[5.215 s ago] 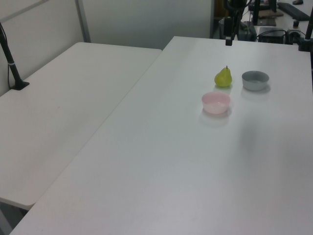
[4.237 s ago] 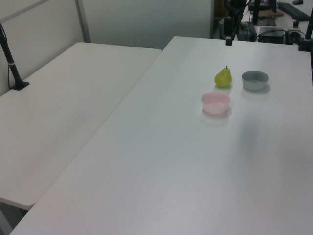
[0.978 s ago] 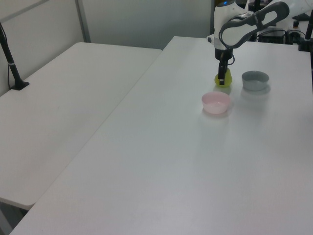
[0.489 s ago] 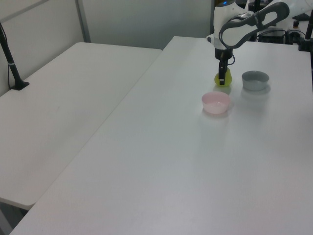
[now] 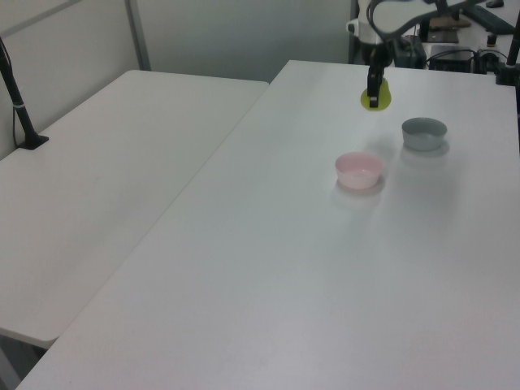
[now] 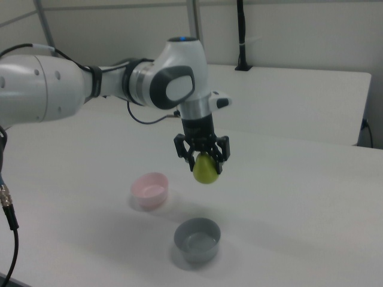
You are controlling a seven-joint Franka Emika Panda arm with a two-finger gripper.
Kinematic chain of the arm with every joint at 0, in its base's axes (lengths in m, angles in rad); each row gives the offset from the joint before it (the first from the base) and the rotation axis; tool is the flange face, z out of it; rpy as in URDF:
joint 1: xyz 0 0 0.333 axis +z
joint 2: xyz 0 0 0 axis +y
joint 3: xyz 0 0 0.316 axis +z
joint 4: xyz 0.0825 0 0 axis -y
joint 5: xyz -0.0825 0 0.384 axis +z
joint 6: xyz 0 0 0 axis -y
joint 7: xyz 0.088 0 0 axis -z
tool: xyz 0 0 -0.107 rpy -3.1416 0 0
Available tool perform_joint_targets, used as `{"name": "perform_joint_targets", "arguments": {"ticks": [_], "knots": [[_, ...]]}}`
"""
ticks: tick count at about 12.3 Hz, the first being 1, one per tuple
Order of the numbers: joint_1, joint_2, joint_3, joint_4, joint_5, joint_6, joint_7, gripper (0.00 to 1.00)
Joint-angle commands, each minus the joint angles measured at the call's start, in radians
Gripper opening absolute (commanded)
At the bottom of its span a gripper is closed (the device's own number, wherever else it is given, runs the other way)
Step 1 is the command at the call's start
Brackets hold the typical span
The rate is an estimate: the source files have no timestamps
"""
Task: Place the pear in the bowl
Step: 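Lift the grasped pear up off the table, then carry the pear over the pink bowl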
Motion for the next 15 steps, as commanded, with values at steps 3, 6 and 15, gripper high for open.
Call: {"name": "perform_joint_targets", "arguments": {"ticks": [3,6,15], "knots": [[0.028,-0.105,0.008,0.07,0.004,-0.154,-0.007,0.42],[0.054,-0.124,0.01,0.069,0.001,-0.171,0.0,0.42],[0.251,-0.165,0.01,0.05,0.004,-0.237,0.204,0.44]]}}
